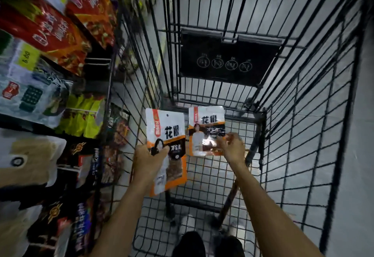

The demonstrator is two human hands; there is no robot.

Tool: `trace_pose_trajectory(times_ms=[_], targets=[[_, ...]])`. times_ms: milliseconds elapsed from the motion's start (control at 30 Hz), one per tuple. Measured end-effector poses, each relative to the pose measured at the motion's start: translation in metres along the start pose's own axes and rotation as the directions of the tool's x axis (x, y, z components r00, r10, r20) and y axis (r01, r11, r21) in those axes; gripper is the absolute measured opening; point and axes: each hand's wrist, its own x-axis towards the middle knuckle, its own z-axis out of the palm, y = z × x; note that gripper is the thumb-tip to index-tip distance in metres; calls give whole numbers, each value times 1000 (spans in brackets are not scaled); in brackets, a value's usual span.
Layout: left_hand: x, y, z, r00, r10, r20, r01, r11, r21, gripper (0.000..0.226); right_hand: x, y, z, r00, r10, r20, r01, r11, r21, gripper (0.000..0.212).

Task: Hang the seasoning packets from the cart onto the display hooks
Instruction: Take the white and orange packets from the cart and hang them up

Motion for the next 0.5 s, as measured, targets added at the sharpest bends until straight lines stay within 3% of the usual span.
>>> trace_pose_trajectory(times_ms=[67,167,267,367,433,500], targets=[[11,-13,7,999,11,-53,-10,1000,16,16,23,15,22,998,2,55,4,993,-121,50],[16,-22,15,997,26,-78,-26,1000,-1,29,39,27,49,990,137,41,-111,919,-379,81],[17,-29,18,998,15,-67,-16,1000,-16,27,37,27,60,989,135,-54,-145,901,-409,86],[16,-31,17,998,1,-63,-3,999,-35,22,33,32,57,973,156,-169,-192,955,-226,68],[15,-29,16,997,14,-74,-17,999,-49,27,27,39,49,962,254,-100,-240,962,134,58],[14,-27,16,997,22,-72,-27,998,-63,35,18,46,35,942,334,37,-315,837,448,57]])
